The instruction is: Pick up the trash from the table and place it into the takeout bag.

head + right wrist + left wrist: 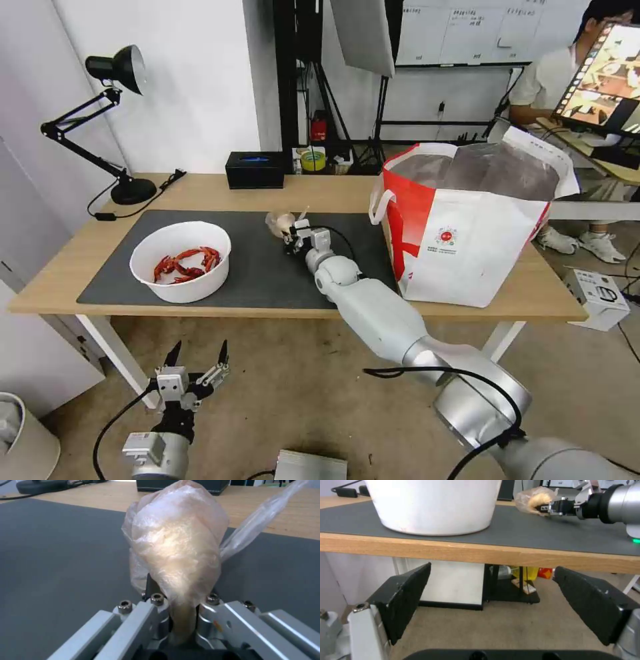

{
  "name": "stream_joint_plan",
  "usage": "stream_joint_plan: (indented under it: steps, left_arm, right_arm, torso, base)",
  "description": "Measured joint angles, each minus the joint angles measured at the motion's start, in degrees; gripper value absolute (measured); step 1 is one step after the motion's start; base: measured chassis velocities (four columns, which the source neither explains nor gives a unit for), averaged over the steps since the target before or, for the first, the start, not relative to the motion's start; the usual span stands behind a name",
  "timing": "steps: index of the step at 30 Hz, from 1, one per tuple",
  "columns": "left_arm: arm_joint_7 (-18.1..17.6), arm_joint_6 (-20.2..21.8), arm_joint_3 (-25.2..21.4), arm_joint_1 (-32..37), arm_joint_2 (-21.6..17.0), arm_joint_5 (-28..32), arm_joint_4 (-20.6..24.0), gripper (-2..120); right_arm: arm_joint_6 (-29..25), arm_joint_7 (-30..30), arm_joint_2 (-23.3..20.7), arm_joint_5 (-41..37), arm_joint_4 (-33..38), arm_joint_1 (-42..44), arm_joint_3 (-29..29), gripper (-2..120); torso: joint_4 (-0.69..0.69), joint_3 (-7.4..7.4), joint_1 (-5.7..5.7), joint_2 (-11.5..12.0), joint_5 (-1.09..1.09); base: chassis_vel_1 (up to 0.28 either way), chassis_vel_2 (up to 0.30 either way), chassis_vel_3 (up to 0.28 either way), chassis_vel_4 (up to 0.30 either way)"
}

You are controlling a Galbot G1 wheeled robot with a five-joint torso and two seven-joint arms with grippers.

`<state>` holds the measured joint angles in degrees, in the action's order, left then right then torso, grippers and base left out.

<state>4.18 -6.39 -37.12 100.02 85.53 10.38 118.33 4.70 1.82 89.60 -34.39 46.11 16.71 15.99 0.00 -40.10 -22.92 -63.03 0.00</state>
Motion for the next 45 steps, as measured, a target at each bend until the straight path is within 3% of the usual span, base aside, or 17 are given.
stream_joint_plan:
  steps: [9,20,28,39,45]
  left_arm:
    - [0.01,-0.01,-0.22,0.25,0.18,-0.09,0.47,100]
    - [-0.01,-0.02,0.02,0.79,0.16,-0.58,1.05,100]
    - [-0.01,-0.01,0.59,1.16,-0.07,-1.23,1.32,100]
    - [0.01,0.06,0.53,2.14,-0.49,-1.45,2.21,100]
    - [0.02,0.07,1.05,2.21,-0.1,-1.99,2.27,100]
  right_arm:
    - [0.73,1.02,-4.51,-0.02,9.5,2.44,0.15,7]
    - [1.44,1.04,-20.55,-2.93,30.1,8.87,1.07,6]
    - [1.65,1.23,-26.17,-4.34,39.79,13.35,-0.31,6]
    - [1.49,1.27,-34.35,-4.13,54.34,26.83,-6.95,6]
    - [1.31,1.61,-36.4,-3.86,60.17,31.84,-10.73,6]
  torso:
    - [0.01,0.0,0.0,0.0,0.0]
    - [-0.01,-0.01,0.0,0.0,0.01]
    - [0.0,0.0,0.0,0.0,0.01]
    - [-0.01,0.0,0.0,0.0,0.01]
    - [0.0,0.0,0.01,0.0,0.01]
  base:
    - [0.0,0.0,0.0,0.0]
    - [0.0,0.0,0.0,0.0]
    - [0.0,0.0,0.0,0.0]
    - [0.0,0.0,0.0,0.0]
    - [0.0,0.0,0.0,0.0]
